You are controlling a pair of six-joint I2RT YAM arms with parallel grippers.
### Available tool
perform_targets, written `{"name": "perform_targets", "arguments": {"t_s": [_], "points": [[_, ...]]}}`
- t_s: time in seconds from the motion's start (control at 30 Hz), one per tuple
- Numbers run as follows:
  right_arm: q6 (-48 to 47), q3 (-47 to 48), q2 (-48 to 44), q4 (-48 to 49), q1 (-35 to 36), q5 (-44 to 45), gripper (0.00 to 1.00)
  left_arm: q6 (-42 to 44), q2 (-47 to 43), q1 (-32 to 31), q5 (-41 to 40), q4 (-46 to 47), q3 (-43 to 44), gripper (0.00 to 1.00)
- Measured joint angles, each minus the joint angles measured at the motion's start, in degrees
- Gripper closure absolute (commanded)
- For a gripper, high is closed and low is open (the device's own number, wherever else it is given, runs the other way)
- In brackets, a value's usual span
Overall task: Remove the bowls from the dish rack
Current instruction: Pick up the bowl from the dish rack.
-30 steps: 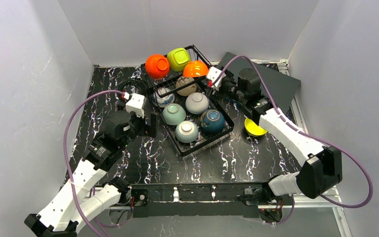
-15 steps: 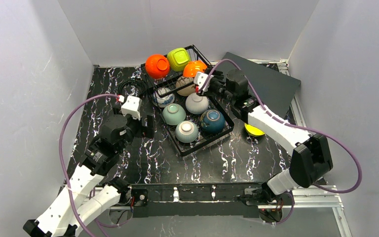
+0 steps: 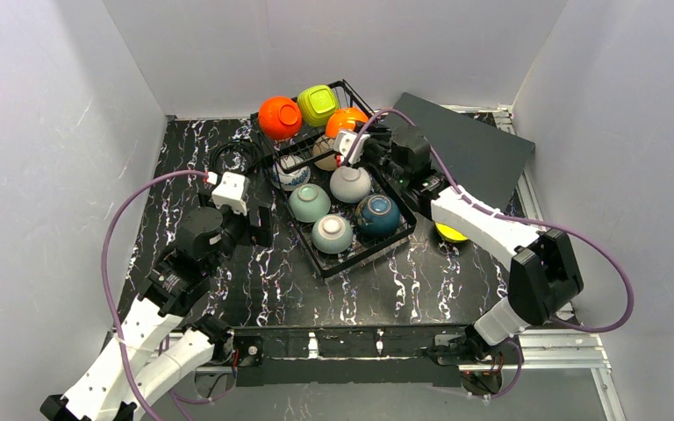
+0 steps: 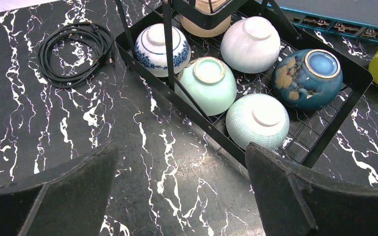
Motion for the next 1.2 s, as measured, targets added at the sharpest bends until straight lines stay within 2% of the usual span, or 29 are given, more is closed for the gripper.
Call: {"name": "perform_targets", "arguments": {"t_s": [0.43,0.87,1.2], "points": [[-2.99,0.76,2.08,-0.20,0.35,3.63,0.51,0.02,-0.33,0.00,0.00,0.28,0.00,0.02],[-3.34,0.79,4.66,5.84,0.63,6.49,0.53,0.11,-0.50,0.00,0.02,0.31,-0.07,0.02],[-7.93,0.79,6.49,9.51,1.25,10.54,0.56,0.13,-0.61,0.00,0.00,0.31,-0.11,0.02]]}}
